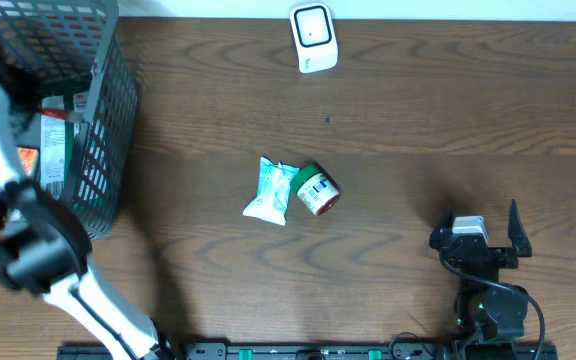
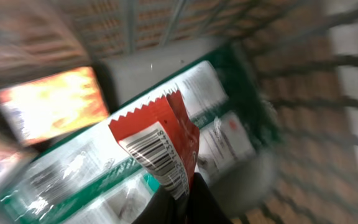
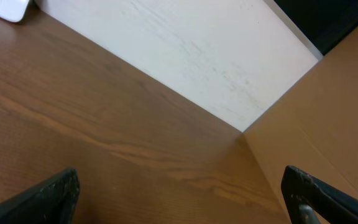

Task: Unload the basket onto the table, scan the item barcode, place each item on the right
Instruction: 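Carry the red packet out and set it beside the jar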

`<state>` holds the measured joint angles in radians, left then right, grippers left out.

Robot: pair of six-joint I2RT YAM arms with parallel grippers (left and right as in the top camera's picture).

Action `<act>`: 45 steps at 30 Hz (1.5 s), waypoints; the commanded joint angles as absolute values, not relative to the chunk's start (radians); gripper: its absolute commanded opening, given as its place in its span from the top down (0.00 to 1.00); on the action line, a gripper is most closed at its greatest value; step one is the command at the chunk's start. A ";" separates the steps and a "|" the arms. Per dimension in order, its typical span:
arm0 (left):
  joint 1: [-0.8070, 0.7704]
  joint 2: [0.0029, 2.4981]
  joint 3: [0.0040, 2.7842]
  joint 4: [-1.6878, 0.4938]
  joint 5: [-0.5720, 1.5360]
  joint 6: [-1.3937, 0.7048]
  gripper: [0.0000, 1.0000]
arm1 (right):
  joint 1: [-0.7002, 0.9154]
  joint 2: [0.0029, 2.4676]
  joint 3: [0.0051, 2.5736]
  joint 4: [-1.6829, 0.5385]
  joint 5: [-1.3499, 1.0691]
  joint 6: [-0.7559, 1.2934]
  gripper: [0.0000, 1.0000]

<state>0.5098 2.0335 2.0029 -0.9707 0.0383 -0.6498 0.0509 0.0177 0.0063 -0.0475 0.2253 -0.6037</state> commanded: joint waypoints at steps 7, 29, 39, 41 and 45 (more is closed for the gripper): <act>0.502 1.582 2.014 -1.272 0.039 -0.497 0.93 | 0.058 0.014 0.006 -0.051 0.235 -0.611 0.01; -0.078 1.365 1.983 -1.529 0.224 -0.221 0.92 | 0.058 0.014 0.006 -0.051 0.235 -0.611 0.01; -0.299 1.497 1.821 -1.501 0.224 -0.222 0.92 | 0.058 0.014 0.006 -0.051 0.235 -0.611 0.01; -0.326 1.529 1.795 -1.490 0.224 -0.222 0.92 | 0.058 0.014 0.006 -0.051 0.235 -0.611 0.01; -0.368 1.597 1.740 -1.455 0.224 -0.222 0.92 | 0.058 0.014 0.006 -0.051 0.235 -0.611 0.01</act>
<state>-0.3401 1.5555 1.7752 -1.4693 0.2157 -0.2348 0.0509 0.0177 0.0063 -0.0475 0.2253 -0.6037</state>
